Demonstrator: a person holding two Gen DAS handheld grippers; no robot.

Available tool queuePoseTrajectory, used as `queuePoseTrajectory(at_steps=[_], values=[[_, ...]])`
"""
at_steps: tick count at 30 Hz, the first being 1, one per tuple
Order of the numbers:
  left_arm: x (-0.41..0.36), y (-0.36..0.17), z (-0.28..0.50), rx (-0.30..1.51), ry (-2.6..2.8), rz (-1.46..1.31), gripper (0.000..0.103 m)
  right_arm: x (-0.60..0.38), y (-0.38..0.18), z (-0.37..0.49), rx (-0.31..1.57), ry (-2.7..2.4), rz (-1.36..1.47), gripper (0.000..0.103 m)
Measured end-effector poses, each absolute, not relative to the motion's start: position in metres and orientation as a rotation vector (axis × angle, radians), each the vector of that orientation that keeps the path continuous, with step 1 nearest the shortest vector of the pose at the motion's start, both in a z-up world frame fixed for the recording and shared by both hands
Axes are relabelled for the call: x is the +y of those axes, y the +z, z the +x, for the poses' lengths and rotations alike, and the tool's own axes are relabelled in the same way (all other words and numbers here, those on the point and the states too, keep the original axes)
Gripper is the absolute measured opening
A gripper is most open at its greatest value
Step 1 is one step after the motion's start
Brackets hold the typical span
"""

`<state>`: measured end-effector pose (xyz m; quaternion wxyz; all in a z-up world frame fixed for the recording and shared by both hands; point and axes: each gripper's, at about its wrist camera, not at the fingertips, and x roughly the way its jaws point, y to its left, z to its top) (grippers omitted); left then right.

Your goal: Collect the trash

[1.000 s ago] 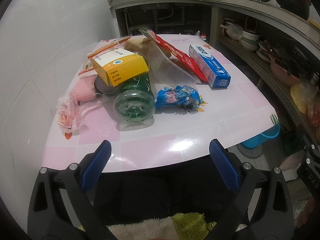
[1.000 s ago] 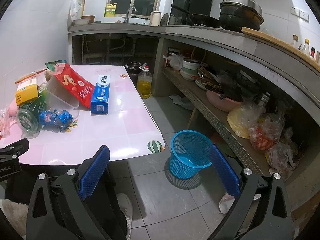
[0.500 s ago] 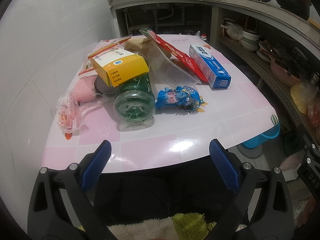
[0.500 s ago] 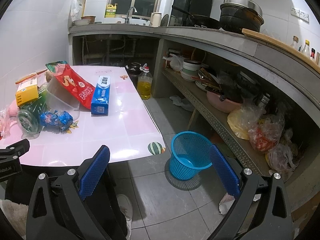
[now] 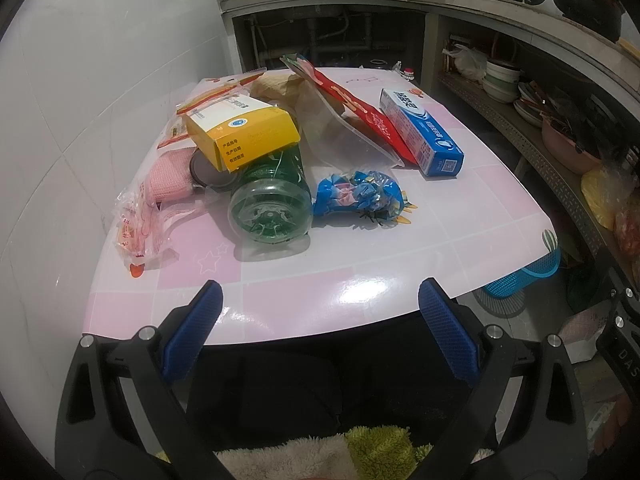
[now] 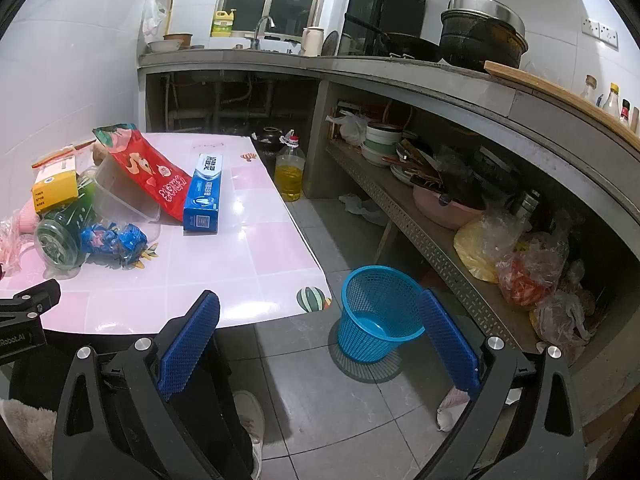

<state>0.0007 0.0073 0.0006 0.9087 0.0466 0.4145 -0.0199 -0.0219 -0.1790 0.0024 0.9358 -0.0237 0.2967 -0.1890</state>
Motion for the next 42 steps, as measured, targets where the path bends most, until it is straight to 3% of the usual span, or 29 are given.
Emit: queuePoseTrajectory(at_steps=[42], values=[[0.0111,-0.0019,0.0008,0.860,-0.043,0.095,0.094,-0.1786,0.0016,-0.0232,0.594,-0.382,-0.046,0.097]])
